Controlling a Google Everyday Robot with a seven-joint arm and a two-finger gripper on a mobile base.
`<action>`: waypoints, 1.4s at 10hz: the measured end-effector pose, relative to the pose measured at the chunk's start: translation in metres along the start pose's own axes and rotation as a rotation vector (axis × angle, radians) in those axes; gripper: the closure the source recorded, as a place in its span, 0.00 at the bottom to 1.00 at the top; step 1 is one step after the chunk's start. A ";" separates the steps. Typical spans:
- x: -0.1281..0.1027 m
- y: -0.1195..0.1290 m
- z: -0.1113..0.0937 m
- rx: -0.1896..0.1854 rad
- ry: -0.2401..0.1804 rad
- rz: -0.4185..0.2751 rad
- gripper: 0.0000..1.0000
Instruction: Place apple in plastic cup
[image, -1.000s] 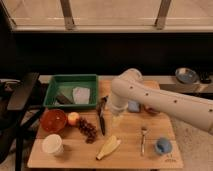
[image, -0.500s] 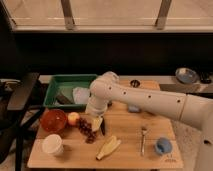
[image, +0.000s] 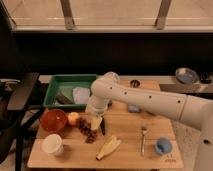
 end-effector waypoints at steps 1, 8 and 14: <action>-0.011 -0.010 0.002 0.018 -0.019 -0.001 0.35; -0.067 -0.055 0.046 0.043 -0.131 -0.015 0.35; -0.058 -0.072 0.069 0.013 -0.135 0.004 0.35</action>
